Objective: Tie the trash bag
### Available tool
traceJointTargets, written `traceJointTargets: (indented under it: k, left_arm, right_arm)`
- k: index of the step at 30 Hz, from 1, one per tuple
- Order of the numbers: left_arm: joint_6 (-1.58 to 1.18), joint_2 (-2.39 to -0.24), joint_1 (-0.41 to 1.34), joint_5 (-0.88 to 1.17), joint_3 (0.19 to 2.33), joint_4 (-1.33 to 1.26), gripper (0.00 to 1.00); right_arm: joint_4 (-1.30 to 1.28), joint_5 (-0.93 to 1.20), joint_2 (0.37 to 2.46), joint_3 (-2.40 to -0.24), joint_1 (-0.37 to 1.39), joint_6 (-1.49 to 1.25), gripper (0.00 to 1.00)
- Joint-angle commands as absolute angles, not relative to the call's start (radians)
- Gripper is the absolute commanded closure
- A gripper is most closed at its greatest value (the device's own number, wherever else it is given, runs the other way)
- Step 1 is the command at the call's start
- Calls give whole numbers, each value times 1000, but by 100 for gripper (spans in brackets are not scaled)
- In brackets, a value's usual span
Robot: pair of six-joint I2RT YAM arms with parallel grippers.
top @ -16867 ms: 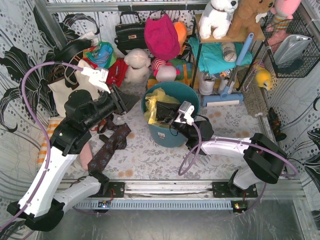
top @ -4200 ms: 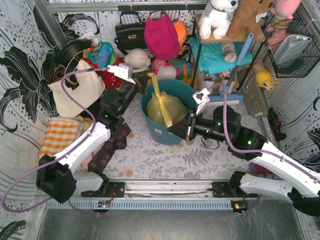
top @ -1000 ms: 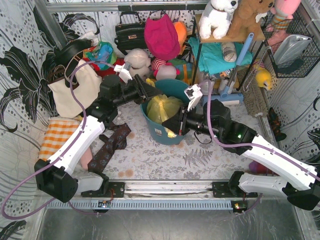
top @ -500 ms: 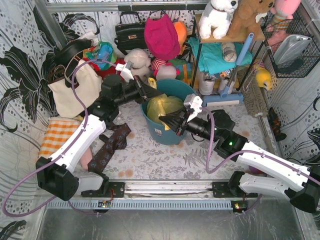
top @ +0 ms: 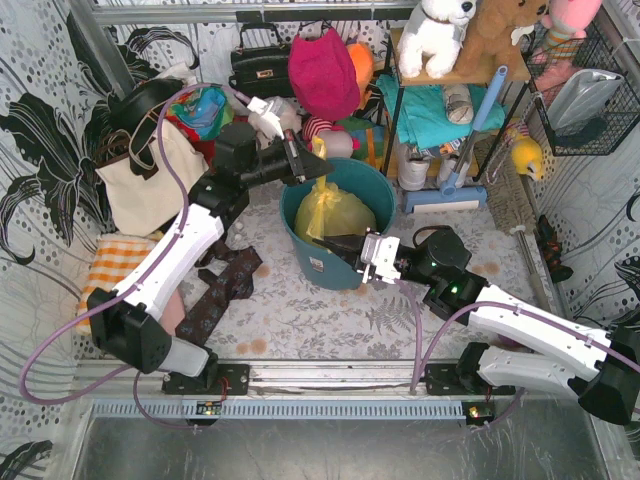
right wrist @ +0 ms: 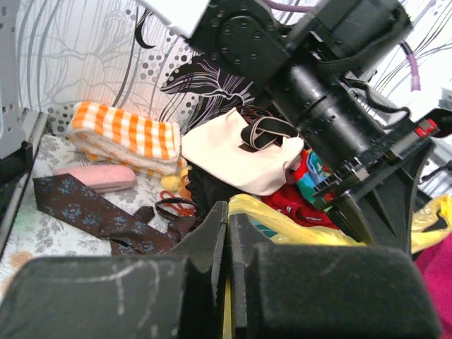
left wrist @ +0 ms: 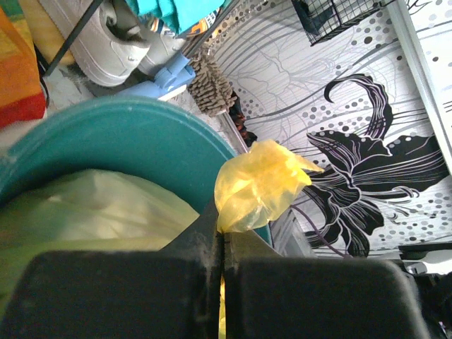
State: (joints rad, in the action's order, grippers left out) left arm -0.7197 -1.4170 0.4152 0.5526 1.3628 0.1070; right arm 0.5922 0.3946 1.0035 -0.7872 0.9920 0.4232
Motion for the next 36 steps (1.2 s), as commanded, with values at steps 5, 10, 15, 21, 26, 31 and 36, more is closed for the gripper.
traceJointTargets:
  k: [5, 10, 15, 21, 26, 31, 36]
  left_arm:
    - [-541, -1591, 411, 445, 1641, 195, 100]
    - [-485, -1666, 410, 384, 1768, 229, 100]
    - [-456, -1729, 411, 369, 1803, 264, 100]
    - [-487, -1699, 411, 388, 1643, 174, 100]
    - [-514, -1666, 410, 411, 1620, 138, 100]
    - [-522, -1631, 411, 415, 1633, 121, 100]
    - [-515, -1642, 411, 365, 1655, 135, 100]
  right_arm:
    - [617, 525, 965, -803, 997, 616, 100]
    - [469, 593, 961, -876, 997, 690, 100]
    - [446, 582, 914, -793, 997, 665, 100]
    - [524, 532, 926, -716, 997, 587, 100]
    - [508, 514, 957, -774, 998, 619, 100]
    - [420, 535, 991, -892, 998, 677, 100]
    - [431, 572, 980, -892, 998, 638, 100]
